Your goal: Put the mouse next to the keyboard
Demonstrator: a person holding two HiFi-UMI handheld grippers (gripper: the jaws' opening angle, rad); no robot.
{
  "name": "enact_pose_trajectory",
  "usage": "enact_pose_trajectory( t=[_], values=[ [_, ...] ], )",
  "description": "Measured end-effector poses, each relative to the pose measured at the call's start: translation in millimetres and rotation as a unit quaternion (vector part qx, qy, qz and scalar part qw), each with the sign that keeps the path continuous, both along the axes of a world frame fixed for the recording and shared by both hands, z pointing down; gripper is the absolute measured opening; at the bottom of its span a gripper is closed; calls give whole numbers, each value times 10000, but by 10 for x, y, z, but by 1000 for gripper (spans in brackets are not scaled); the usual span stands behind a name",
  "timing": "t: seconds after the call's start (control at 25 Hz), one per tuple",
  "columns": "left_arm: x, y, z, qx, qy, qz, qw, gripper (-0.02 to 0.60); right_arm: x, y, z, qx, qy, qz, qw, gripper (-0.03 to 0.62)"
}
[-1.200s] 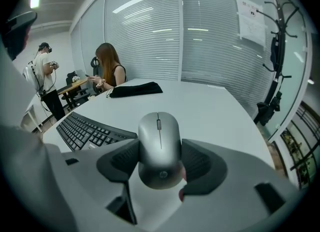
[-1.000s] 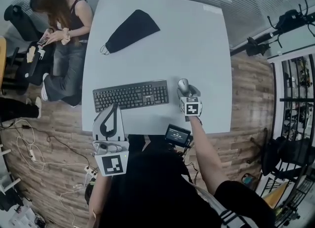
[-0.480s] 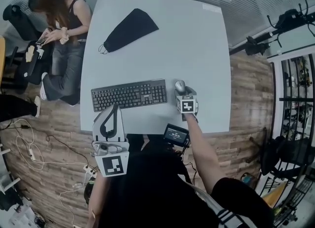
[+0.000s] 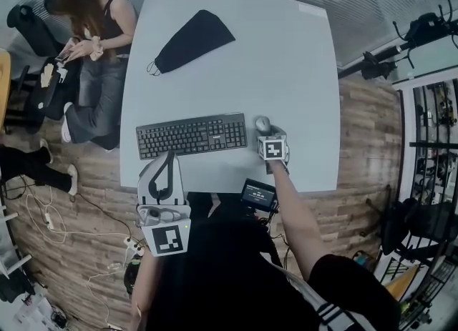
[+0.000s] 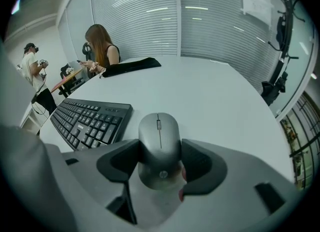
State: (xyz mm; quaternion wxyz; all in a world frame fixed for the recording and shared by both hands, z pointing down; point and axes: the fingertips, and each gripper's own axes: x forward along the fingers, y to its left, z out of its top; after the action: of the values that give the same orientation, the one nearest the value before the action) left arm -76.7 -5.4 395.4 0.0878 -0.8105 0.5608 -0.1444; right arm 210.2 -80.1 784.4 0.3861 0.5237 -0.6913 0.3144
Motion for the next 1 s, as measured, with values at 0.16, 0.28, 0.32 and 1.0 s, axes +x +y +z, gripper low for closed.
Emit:
enact_pose_trajectory(
  t=[0.16, 0.28, 0.32, 1.0],
  values=[
    [4, 14, 3, 16, 4, -19, 10000, 2, 24, -17, -2, -53, 56, 56, 10000, 264],
    [-21, 16, 0, -2, 3, -52, 10000, 2, 8, -33, 14, -117, 51, 60, 9999, 264],
    [-31, 15, -1, -7, 1, -56, 10000, 2, 7, -41, 9, -124, 71, 83, 9999, 264],
    [-685, -107, 624, -455, 803, -797, 9925, 2, -69, -19, -165, -186, -346, 7, 9992, 341]
  ],
)
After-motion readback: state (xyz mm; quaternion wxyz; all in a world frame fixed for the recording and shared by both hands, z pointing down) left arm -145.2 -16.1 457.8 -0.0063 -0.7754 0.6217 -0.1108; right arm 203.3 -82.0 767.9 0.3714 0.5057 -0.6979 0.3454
